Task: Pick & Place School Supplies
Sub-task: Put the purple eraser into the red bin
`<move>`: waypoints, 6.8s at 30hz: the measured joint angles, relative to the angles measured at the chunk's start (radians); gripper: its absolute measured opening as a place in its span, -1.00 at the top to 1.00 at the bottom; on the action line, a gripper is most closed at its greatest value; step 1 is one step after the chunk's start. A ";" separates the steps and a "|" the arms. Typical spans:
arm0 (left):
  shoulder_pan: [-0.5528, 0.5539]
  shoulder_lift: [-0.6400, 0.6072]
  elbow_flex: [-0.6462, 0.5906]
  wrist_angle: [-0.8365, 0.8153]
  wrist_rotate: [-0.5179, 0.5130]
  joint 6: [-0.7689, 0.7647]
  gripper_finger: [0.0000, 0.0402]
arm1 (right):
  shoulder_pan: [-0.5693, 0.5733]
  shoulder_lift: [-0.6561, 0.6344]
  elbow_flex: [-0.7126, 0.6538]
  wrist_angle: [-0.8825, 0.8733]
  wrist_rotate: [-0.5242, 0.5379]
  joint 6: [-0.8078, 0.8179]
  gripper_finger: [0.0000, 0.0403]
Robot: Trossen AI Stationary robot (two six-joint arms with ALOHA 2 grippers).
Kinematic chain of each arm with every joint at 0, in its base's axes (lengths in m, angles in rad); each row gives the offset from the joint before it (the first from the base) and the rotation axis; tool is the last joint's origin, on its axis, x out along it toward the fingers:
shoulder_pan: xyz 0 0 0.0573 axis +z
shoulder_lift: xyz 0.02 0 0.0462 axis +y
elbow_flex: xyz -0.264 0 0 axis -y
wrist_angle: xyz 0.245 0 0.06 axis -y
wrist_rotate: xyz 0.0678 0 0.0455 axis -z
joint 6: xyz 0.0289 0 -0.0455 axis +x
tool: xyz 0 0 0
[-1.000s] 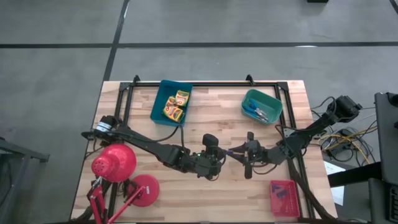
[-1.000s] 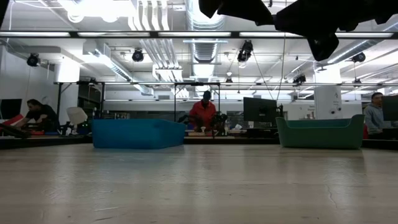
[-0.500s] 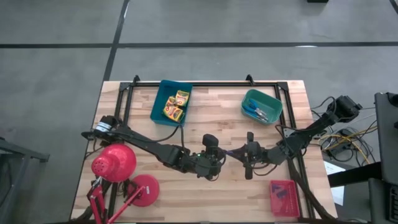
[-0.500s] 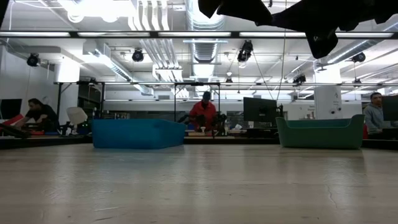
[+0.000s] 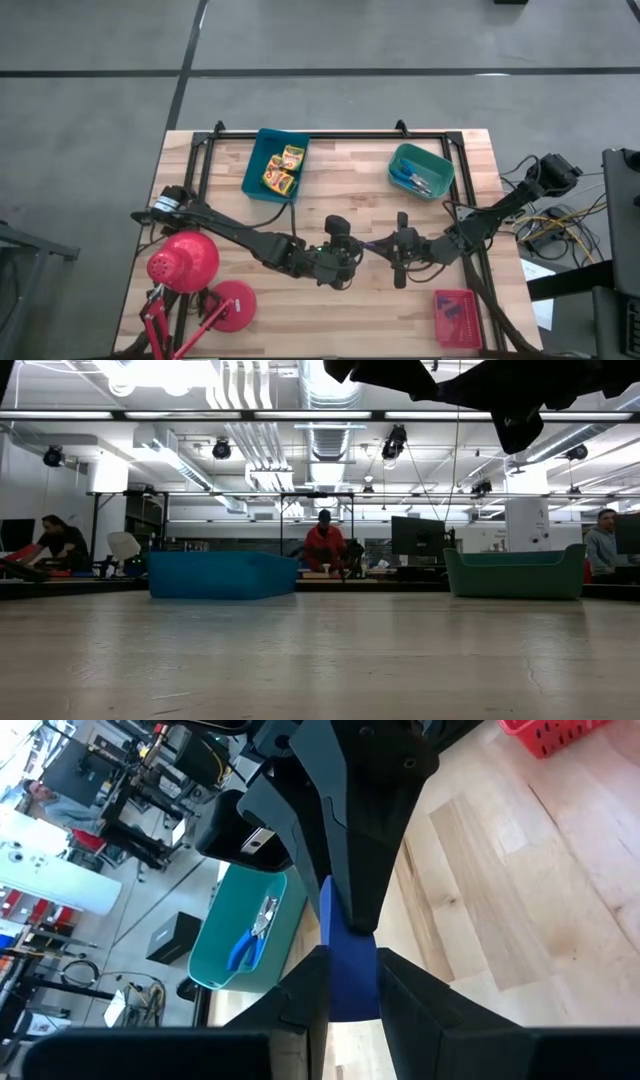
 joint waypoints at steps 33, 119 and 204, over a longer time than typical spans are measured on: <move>0.008 0.000 -0.046 0.063 -0.008 0.029 0.60 | -0.001 0.000 0.010 -0.010 0.002 -0.001 0.89; -0.069 0.001 -0.047 0.053 -0.201 0.285 -0.27 | 0.120 -0.243 0.106 -0.576 -0.045 0.367 0.89; -0.071 -0.071 0.035 0.024 -0.138 0.498 -0.28 | 0.406 0.424 0.546 -1.527 -0.965 1.167 0.89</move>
